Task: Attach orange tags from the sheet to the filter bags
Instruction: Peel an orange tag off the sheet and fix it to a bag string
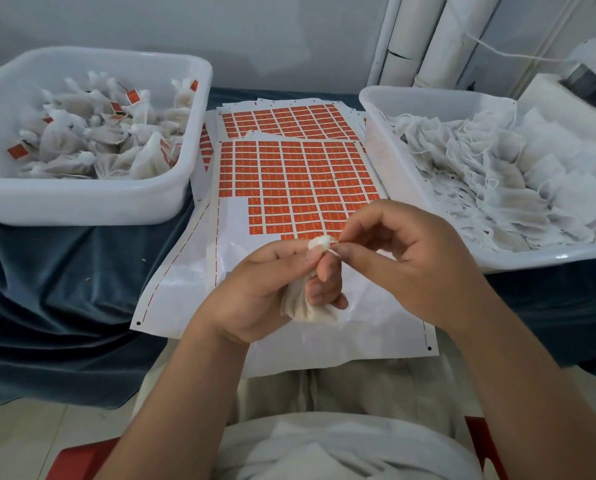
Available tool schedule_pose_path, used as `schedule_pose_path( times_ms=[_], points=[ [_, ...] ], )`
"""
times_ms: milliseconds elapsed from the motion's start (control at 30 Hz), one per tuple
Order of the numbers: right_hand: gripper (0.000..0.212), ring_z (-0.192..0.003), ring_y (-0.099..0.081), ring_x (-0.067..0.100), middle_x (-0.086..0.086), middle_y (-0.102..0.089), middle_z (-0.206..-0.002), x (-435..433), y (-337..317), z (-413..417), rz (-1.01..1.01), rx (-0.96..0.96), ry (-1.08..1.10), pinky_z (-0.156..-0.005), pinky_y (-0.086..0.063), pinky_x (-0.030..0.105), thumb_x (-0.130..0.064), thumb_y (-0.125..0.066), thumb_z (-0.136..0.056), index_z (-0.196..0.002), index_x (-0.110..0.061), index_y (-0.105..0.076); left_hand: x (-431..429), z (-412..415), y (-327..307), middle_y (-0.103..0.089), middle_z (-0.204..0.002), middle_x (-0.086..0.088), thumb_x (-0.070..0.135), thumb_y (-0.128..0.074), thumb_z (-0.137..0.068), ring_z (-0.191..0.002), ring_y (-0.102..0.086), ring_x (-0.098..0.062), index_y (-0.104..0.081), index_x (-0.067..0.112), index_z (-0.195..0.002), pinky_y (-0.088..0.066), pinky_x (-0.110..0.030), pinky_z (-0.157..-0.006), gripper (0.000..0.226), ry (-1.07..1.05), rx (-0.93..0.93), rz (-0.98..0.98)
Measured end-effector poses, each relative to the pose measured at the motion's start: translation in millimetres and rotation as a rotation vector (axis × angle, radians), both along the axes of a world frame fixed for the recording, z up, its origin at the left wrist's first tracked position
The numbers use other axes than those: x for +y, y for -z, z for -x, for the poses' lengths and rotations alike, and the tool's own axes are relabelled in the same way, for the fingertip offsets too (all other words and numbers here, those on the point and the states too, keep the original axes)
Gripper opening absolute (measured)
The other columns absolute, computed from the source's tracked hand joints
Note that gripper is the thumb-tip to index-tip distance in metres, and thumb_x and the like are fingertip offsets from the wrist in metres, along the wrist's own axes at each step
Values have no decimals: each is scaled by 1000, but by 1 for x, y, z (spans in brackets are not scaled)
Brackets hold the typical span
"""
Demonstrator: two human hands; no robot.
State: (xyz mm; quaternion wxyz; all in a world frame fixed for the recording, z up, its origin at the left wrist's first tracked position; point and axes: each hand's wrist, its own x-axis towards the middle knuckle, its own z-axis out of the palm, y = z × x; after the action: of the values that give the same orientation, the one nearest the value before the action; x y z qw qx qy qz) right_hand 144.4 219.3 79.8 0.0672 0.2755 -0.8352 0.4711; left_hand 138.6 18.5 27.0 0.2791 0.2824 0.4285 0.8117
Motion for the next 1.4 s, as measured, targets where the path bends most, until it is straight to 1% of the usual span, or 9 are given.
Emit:
schedule_pose_path(
  times_ms=[100,300,467,633,900,1133,1267,1333,1400],
  points=[
    [9,-87,-70,11,-18,-72,-88,-2,-4,-3,-104,222,25,-77,-48,12,-17,-72,-97,-98,-25,-77,0,-1,-2,-56,-77,6,33,-54,-108,-72,-52,-11,-67,19,-91,-51,-35,-89,25,-38,13,22],
    [15,-94,-72,7,-5,-78,-100,2,-8,-3,-240,442,-48,-85,-55,26,-14,-67,-101,-105,-11,-81,-8,-2,-7,-57,-76,7,45,-54,-105,-74,-55,-14,-71,26,-88,-52,-37,-90,31,-188,113,230],
    [18,-75,-66,14,-2,-73,-82,-1,-2,-2,-278,564,57,-70,-53,32,-14,-64,-99,-89,-9,-78,-11,-4,-14,-62,-76,8,56,-59,-100,-81,-63,-23,-73,33,-86,-55,-31,-84,30,-297,196,340],
    [13,-72,-58,8,-12,-63,-75,-6,-8,-8,-161,330,64,-65,-47,23,-19,-60,-91,-82,-16,-69,-4,-6,-15,-69,-72,6,52,-71,-92,-69,-70,-15,-76,33,-84,-58,-31,-71,21,-491,200,348],
    [15,-73,-66,15,-10,-67,-75,-8,-6,-7,37,20,41,-68,-49,14,-11,-62,-92,-80,-19,-65,15,-11,-19,-78,-83,-5,33,-33,-113,-72,-76,-23,-54,9,-101,-62,-31,-80,33,-644,250,370],
    [21,-65,-56,11,-5,-63,-69,-7,-2,4,454,-431,-1,-63,-49,22,-16,-58,-86,-71,-24,-71,20,-10,-19,-77,-95,3,52,-61,-96,-86,-76,-17,-78,26,-94,-60,-30,-81,31,-805,-2,329],
    [24,-67,-48,20,2,-54,-66,-11,3,10,723,-673,-40,-58,-44,24,-13,-53,-88,-67,-16,-63,15,-8,-20,-78,-99,-1,42,-48,-108,-94,-76,-20,-78,32,-100,-60,-41,-91,32,-710,-25,374],
    [19,-74,-48,28,2,-55,-68,-13,7,11,730,-675,-36,-60,-45,25,-17,-60,-86,-68,-17,-65,16,-10,-21,-78,-96,3,39,-40,-112,-92,-75,-15,-75,37,-98,-61,-33,-85,38,-732,11,436],
    [13,-73,-56,18,0,-61,-73,-15,11,10,682,-635,-21,-65,-49,25,-24,-64,-83,-72,-22,-71,18,-10,-21,-74,-87,5,37,-39,-113,-81,-70,-11,-73,34,-93,-60,-29,-79,40,-766,-35,435]
  ],
)
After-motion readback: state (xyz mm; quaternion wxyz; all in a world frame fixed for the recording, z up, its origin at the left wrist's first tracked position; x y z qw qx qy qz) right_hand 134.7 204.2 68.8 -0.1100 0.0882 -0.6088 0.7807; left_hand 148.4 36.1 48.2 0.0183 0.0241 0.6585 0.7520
